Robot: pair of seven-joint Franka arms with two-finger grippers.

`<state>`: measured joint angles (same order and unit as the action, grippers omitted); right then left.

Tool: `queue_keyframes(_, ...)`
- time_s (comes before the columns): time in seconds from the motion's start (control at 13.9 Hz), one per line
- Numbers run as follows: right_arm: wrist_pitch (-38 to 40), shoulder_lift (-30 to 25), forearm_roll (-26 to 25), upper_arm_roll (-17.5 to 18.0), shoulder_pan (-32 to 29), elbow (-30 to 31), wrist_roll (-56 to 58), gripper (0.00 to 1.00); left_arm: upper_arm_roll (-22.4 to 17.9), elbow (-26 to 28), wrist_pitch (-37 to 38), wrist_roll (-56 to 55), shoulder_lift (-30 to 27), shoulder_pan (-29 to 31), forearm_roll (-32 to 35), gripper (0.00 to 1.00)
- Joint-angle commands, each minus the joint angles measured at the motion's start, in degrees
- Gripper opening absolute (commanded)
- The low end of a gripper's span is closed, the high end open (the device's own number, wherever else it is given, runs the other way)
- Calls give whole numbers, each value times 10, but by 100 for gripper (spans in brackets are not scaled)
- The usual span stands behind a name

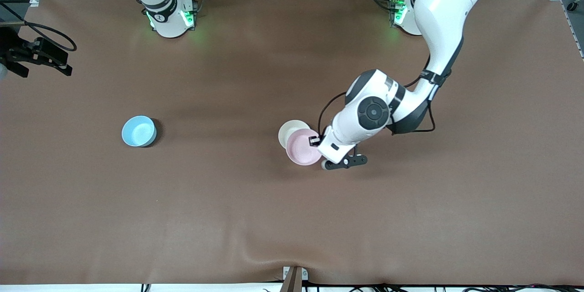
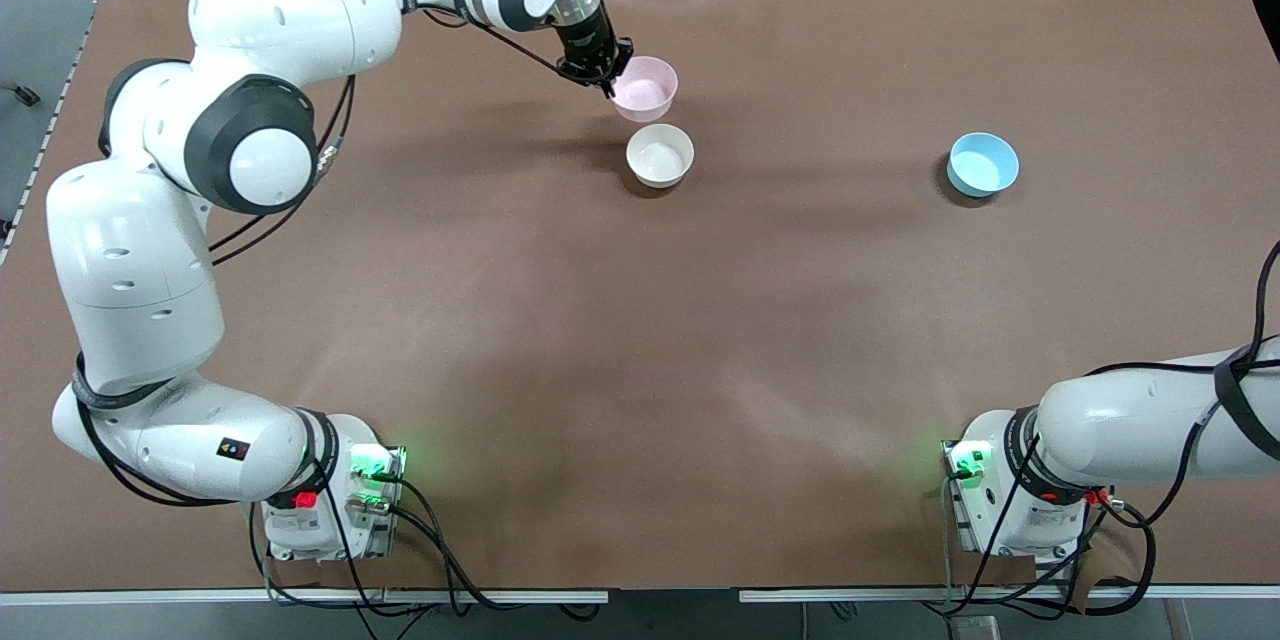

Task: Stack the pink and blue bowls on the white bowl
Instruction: 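Carry the pink bowl with the left gripper over the white bowl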

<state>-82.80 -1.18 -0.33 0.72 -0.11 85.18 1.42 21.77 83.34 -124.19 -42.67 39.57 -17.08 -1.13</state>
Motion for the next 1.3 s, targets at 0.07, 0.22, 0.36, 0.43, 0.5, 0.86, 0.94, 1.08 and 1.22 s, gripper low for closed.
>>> queue_keyframes(0.07, 3, 1, -9, 2, -3, -4, 4, 100, -8, 9, -18, -30, 2, -25, 13, 0)
queue_keyframes(0.22, 4, 0, -9, 2, -3, -4, 4, 100, -8, 43, -58, -61, -4, -30, 32, 0)
queue_keyframes(0.36, 3, 0, -9, 2, -4, -4, 4, 100, -8, 70, -70, -76, -12, -36, 46, 0)
queue_keyframes(0.43, 4, 0, -9, 2, -4, -4, 4, 100, -8, 81, -70, -79, -19, -37, 46, 0)
queue_keyframes(0.5, 3, 0, -9, 2, -4, -4, 4, 100, -7, 92, -70, -87, -25, -41, 46, 0)
queue_keyframes(0.86, 3, 0, -9, 2, -3, -4, 4, 100, -7, 135, -70, -106, -57, -52, 46, 0)
queue_keyframes(0.94, 3, 0, -9, 2, -3, -4, 4, 100, -7, 141, -71, -106, -61, -51, 46, 0)
queue_keyframes(1.08, 3, 0, -9, 2, -2, -4, 4, 100, -7, 147, -72, -106, -62, -48, 59, 0)
queue_keyframes(1.22, 4, 0, -9, 2, -3, -4, 4, 100, -6, 154, -93, -107, -60, -47, 62, 0)
